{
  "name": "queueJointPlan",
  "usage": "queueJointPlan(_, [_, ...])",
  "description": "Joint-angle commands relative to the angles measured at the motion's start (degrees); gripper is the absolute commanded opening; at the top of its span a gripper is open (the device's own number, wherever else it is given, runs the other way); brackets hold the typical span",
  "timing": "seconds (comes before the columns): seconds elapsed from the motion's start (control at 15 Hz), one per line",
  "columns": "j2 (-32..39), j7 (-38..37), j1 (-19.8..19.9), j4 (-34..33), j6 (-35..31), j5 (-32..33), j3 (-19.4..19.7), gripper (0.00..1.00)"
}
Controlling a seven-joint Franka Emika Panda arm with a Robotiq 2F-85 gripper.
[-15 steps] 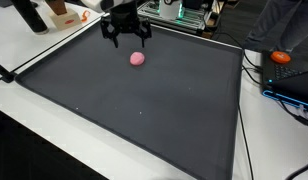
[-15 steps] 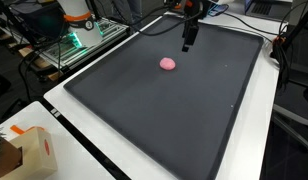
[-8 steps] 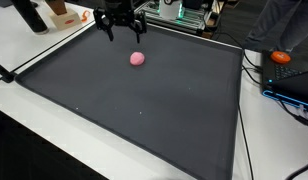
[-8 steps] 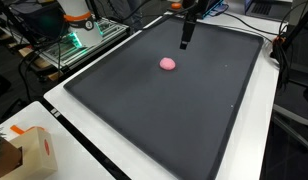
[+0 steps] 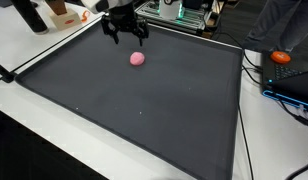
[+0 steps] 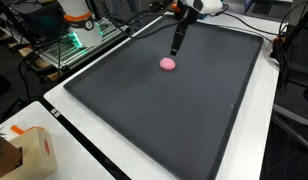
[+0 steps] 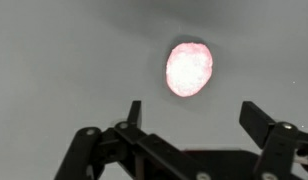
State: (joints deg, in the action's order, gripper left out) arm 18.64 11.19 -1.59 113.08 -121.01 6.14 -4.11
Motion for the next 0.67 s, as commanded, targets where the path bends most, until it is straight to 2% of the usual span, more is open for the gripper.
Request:
queueJointPlan(0.0, [-0.2, -1.5, 0.4, 4.8, -2.5, -3.0, 0.2, 1.00])
queueJointPlan(0.33, [0.2, -1.0, 1.2, 8.7, -9.7, -6.9, 0.0, 1.00])
queueJointPlan(0.6, [1.0, -0.6, 1.4, 10.8, -13.3, -6.3, 0.3, 1.00])
